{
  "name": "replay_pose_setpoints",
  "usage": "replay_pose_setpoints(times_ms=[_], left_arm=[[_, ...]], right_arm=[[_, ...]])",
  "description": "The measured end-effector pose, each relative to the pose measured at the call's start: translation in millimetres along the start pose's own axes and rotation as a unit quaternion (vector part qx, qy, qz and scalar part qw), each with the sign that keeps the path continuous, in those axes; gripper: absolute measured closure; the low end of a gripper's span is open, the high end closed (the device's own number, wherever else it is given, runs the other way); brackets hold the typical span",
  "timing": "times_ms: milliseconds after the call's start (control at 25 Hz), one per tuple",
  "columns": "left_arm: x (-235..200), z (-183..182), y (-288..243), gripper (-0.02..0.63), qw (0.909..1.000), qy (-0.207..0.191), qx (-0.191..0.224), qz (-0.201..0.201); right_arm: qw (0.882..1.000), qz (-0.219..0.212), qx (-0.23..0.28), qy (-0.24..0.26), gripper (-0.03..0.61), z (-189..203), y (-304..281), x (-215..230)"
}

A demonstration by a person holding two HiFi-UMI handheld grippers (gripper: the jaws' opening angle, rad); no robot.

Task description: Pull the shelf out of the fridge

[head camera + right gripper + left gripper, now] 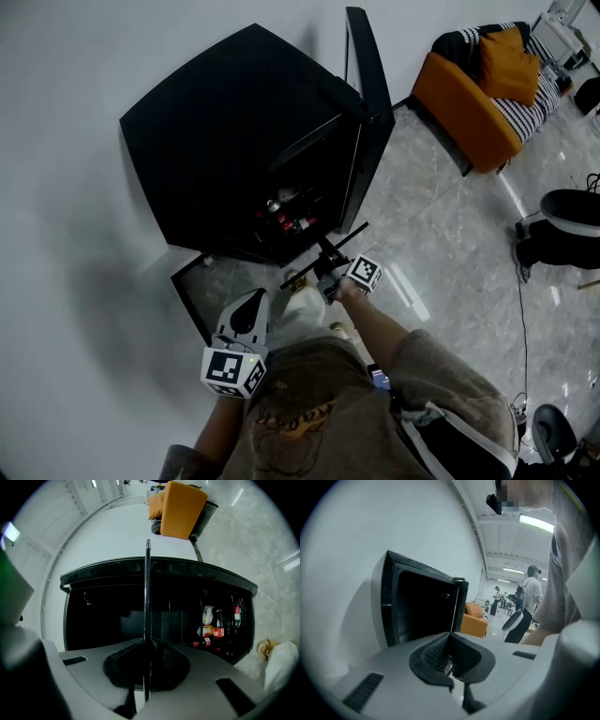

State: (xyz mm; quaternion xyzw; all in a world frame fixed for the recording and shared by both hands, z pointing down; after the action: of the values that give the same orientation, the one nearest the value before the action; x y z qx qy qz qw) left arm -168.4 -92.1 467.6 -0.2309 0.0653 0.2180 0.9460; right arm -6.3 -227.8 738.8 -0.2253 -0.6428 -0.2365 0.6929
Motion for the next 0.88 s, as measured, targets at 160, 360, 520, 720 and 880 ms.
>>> replay_pose_setpoints(times_ms=[160,360,520,720,880], left_arm=[[1,2,6,0.608,0.9999,0.006,0.006,-0.005],[15,6,19,0.608,0.9998,0.013,0.012,-0.008],[26,9,30,0.609,0.9998,0.012,0.017,-0.008],[44,6,42,0.608,0.9998,0.013,0.018,-0.002],[59,-6,46,0.607,0.9998,0.011,0.013,0.013]], right_arm=[[1.000,0.018,-0.002,0.014,0.552,-1,16,-2],[1.000,0.026,-0.003,0.015,0.552,-3,51,-8],[1.000,0.021,-0.004,0.014,0.551,-3,77,-22],[1.000,0.014,0.003,0.020,0.552,-9,117,-48],[1.000,0.002,0.011,0.023,0.551,-16,140,-80]])
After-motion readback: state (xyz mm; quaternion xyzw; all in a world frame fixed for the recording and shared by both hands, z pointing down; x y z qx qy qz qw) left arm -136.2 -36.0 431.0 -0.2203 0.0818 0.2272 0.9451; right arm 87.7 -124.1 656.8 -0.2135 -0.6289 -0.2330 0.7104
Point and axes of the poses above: the fingertips, and each gripper's own axes: y backward along the fingers, x to its right, z out of its underside, the point moved 5 cm from there along y, backward along the fingers, and after that the axes turned 4 degrees about y, right-handed, at the moved point
